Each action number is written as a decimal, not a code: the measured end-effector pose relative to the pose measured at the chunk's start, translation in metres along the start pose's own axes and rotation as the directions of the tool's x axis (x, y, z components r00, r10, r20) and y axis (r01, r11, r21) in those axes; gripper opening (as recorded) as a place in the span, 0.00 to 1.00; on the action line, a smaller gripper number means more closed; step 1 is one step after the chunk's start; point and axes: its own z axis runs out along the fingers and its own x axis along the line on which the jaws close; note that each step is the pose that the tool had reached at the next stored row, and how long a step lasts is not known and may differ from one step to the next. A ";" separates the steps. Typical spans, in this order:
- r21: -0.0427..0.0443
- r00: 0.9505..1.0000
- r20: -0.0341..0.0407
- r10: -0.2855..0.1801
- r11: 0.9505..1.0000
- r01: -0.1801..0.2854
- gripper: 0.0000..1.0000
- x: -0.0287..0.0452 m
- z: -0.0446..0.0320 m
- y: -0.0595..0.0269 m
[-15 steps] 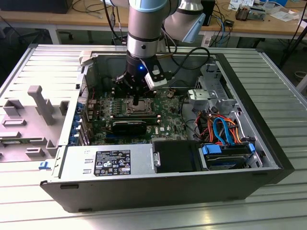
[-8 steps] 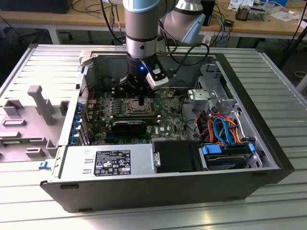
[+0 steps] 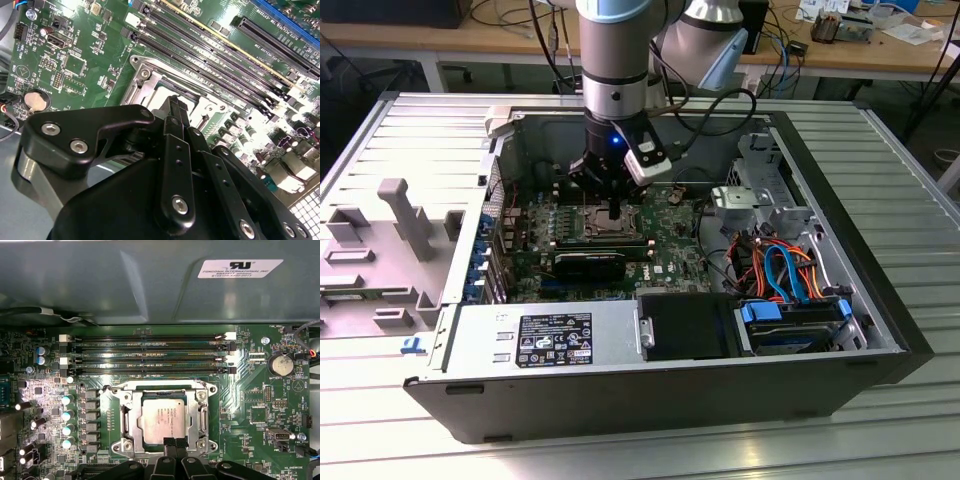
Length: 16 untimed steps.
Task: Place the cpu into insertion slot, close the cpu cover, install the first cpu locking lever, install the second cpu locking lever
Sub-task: 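Install the first cpu locking lever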
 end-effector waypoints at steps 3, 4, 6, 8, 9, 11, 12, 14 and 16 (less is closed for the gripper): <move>0.000 1.000 0.000 0.000 1.000 0.000 0.11 0.0004 -0.0001 0.0000; 0.000 1.000 0.000 0.000 1.000 0.000 0.11 0.0005 -0.0001 0.0000; 0.000 1.000 0.000 0.000 1.000 0.000 0.11 0.0019 -0.0004 0.0000; 0.000 1.000 0.000 0.000 1.000 0.000 0.11 0.0022 -0.0004 0.0000; 0.000 1.000 0.000 0.000 1.000 0.000 0.11 0.0025 -0.0004 0.0000; 0.000 1.000 0.000 -0.001 1.000 0.001 0.11 0.0031 -0.0004 0.0000; 0.000 1.000 0.000 -0.001 1.000 0.001 0.11 0.0035 -0.0004 0.0000; 0.000 1.000 0.000 -0.002 1.000 0.002 0.11 0.0035 -0.0004 0.0000; 0.000 1.000 0.000 -0.002 1.000 0.002 0.11 0.0037 -0.0004 0.0000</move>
